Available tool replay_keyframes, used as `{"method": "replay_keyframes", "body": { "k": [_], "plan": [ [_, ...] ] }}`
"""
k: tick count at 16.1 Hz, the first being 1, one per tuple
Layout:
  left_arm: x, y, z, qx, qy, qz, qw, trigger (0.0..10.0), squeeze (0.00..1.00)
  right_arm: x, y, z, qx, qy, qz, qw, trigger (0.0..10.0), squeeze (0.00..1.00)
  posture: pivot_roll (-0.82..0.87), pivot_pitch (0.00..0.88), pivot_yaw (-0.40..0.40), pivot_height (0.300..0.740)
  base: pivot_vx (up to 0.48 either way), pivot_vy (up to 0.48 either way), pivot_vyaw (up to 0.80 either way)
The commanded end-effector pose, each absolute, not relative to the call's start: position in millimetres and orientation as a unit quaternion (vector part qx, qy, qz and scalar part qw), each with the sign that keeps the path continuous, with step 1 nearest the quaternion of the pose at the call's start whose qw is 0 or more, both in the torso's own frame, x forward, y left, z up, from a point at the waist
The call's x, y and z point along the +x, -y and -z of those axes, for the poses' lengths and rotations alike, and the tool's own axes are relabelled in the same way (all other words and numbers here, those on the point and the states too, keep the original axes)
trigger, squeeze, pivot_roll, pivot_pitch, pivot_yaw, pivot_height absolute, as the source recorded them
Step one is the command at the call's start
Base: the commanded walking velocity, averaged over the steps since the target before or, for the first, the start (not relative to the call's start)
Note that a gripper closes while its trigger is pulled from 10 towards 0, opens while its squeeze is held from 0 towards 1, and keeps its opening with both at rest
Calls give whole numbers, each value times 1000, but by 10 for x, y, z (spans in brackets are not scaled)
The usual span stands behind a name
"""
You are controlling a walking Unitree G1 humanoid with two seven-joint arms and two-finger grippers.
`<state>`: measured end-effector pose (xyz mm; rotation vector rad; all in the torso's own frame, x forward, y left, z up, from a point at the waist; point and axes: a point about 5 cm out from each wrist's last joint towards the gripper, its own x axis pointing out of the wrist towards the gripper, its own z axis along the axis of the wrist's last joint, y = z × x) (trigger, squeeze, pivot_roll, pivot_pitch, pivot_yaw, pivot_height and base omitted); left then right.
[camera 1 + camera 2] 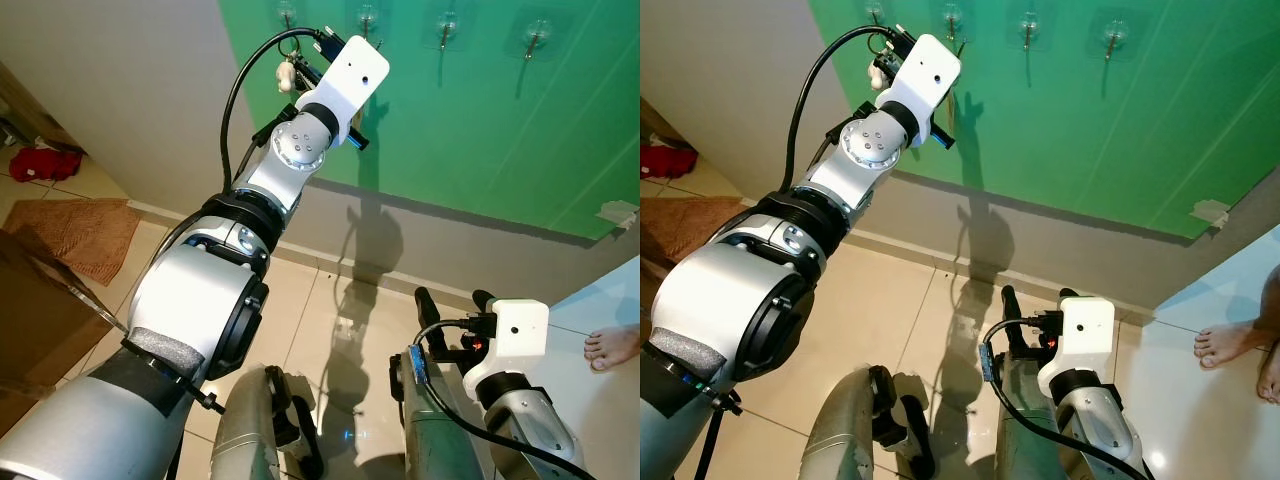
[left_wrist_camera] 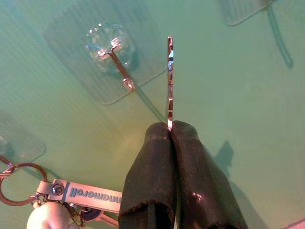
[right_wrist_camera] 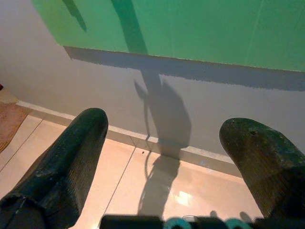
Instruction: Hang keys on a hook
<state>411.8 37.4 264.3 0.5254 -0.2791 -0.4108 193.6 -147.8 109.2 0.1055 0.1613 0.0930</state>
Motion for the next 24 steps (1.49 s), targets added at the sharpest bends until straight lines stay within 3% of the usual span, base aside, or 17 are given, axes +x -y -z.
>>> {"method": "replay_keyframes", "body": {
  "k": [1,5,9,13,24],
  "plan": [
    [4107,-328,-2718,255,150,208,932,0,0,1917,1472,-1071,56,-88,-48,993,10000,0,-460,242,125,634,0,0,0],
    [4074,-241,-2728,245,163,223,929,0,0,1919,1473,-1086,54,-85,-48,994,10000,0,-466,238,125,634,0,0,0],
    [4042,-166,-2757,244,178,242,922,0,0,1926,1461,-1080,60,-88,-48,993,10000,0,-463,239,126,634,0,-439,0],
    [4033,-154,-2770,242,183,248,920,0,0,1944,1458,-1092,58,-83,-53,993,10000,0,-457,236,128,597,0,-467,0],
    [4074,-288,-2987,235,213,215,924,0,0,1987,1447,-1090,57,-80,-59,993,10000,0,-446,210,127,592,0,0,0]
  ]
}}
